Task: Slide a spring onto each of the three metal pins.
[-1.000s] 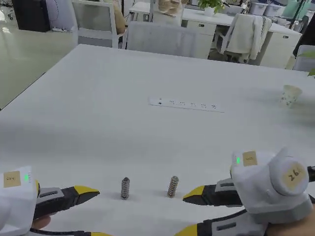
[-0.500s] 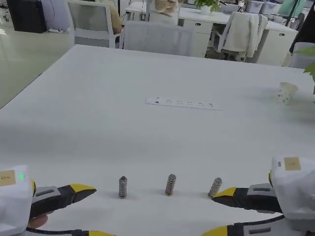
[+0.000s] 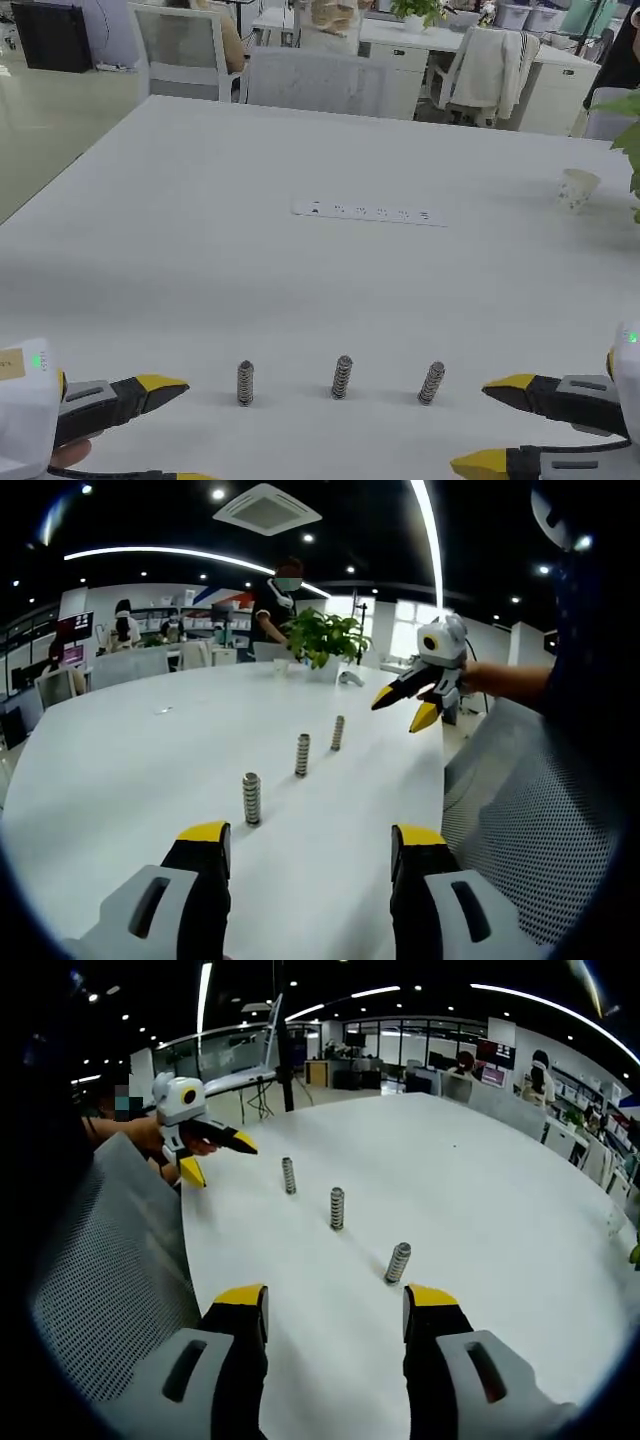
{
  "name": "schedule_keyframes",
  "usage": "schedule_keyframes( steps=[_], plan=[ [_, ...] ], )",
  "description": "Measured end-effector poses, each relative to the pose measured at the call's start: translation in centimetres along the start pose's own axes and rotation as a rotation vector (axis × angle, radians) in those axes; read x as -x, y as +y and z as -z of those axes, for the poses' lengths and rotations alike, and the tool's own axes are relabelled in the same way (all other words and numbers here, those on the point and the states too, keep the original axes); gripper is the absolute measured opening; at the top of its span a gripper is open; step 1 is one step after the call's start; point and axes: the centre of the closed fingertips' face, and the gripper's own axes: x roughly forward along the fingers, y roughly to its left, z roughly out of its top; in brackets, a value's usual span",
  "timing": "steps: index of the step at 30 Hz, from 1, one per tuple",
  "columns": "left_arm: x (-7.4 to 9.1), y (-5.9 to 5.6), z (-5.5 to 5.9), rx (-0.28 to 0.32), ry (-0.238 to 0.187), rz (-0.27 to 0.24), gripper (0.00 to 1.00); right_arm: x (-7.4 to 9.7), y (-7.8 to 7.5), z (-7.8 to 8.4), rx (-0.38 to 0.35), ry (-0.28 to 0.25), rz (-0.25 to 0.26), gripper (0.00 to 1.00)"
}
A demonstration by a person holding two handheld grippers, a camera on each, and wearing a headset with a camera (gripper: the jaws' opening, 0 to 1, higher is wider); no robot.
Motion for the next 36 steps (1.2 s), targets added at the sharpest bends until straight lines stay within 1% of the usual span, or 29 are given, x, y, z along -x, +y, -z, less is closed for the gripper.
schedule_keyframes(
  steps=[3, 5, 9, 13, 16, 22, 27, 29, 36],
  plan=[
    [-0.02, -0.17, 0.08, 0.002, 0.001, -0.001, 0.61, 0.07, -0.31, 0.19, 0.0, -0.009, 0.017, 0.56],
    [0.03, -0.2, 0.13, 0.003, 0.003, -0.003, 0.62, 0.04, -0.39, 0.31, -0.005, -0.009, 0.02, 0.57],
    [0.17, -0.09, 0.16, 0.012, -0.001, -0.011, 0.63, -0.13, -0.49, 0.43, -0.011, -0.027, 0.024, 0.6],
    [0.26, 0.12, 0.24, 0.019, -0.003, -0.022, 0.64, -0.37, -0.51, 0.74, -0.002, -0.017, 0.033, 0.63],
    [0.26, 0.2, 0.33, 0.024, -0.005, -0.027, 0.66, -0.45, -0.65, 0.62, -0.013, -0.033, 0.037, 0.67],
    [0.15, 0.13, 0.48, 0.03, -0.001, -0.029, 0.69, -0.61, -0.65, 0.77, -0.017, -0.031, 0.038, 0.7],
    [0.15, 0.22, 0.39, 0.034, -0.003, -0.032, 0.71, -0.61, -0.74, 0.64, -0.029, -0.042, 0.041, 0.73],
    [0.13, 0.23, 0.34, 0.033, -0.004, -0.032, 0.71, -0.6, -0.73, 0.65, -0.025, -0.039, 0.042, 0.73],
    [0.07, 0.29, 0.25, 0.035, -0.008, -0.035, 0.73, -0.59, -0.72, 0.33, -0.028, -0.053, 0.045, 0.74]
  ],
)
